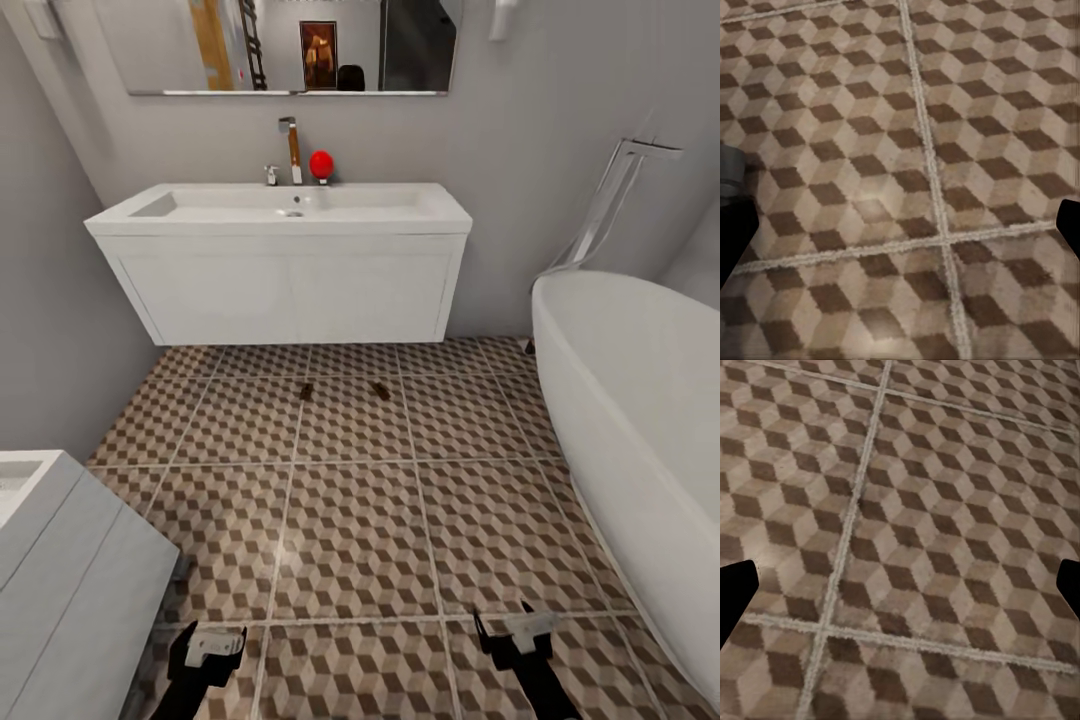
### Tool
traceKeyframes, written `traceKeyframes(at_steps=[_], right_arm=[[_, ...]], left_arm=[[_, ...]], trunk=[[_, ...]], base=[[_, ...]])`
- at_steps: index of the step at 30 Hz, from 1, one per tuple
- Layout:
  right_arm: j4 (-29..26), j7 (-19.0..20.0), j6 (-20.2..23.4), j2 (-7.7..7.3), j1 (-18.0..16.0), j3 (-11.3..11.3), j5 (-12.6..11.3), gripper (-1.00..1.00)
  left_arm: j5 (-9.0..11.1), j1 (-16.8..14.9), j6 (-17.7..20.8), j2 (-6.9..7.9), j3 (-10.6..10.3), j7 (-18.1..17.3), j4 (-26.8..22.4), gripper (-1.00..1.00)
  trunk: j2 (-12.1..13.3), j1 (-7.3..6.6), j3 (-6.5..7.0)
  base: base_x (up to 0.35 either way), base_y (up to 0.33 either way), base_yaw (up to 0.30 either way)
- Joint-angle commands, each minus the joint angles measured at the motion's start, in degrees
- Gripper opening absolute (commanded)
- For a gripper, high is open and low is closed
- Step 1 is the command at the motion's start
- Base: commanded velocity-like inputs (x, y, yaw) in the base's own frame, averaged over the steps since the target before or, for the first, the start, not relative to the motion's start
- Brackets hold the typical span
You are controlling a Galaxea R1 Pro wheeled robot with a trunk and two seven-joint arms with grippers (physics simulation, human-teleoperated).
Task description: Take the four mousetraps from the cabinet in the bathroom and place them on the bathroom floor. Make sure all four end up on the same floor surface, and ensure that at least two of them are either under or directly next to the same bathroom sink.
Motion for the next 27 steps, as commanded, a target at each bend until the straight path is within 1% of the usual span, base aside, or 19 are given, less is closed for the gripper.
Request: traceKeyframes(at_steps=[1,27], right_arm=[[0.0,-0.37,-0.1,-0.01,0.11,0.51,-0.18,1.0],[0.03,-0.69,0.05,0.01,0.57,0.51,-0.2,1.0]], left_arm=[[0.35,-0.03,-0.21,-0.05,-0.47,0.04,0.16,1.0],[0.35,0.3,0.25,-0.09,-0.47,0.18,0.16,1.0]], trunk=[[0.4,-0.23,0.15],[10.83,-5.94,4.81]], base=[[0.0,0.0,0.0],[0.0,0.0,0.0]])
